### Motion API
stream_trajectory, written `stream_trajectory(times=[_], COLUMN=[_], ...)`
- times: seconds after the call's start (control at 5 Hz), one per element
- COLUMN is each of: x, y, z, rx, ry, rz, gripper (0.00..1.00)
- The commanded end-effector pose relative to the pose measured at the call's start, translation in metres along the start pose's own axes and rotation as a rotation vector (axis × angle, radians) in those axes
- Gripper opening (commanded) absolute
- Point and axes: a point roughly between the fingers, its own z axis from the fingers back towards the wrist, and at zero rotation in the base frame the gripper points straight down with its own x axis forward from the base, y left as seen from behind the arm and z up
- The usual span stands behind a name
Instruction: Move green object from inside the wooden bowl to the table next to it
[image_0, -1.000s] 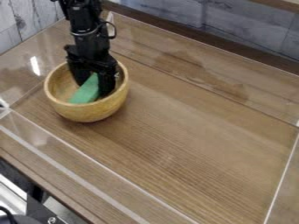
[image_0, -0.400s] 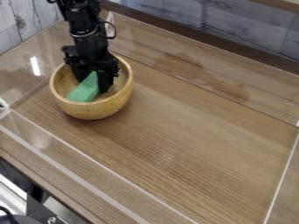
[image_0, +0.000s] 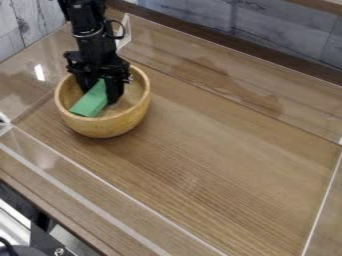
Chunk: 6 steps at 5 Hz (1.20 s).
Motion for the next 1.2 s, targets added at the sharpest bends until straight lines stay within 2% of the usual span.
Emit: stream_trajectory(times=[0.0,0.4,0.6,0.8,1.0], x=[0.012,0.015,0.018,0.022,0.021], y=[0.012,-0.001,-0.020,-0.055,-0.100], z=[0.030,0.076,0.104,0.101,0.074], rx=[-0.005,-0.054,-0.091,-0.122,-0.126], ry=[-0.067,-0.117,-0.149,-0.160,-0.147], rz=[0.036,-0.015,-0.058,-0.125,-0.215], gripper=[0.00,0.00,0.00,0.00,0.00])
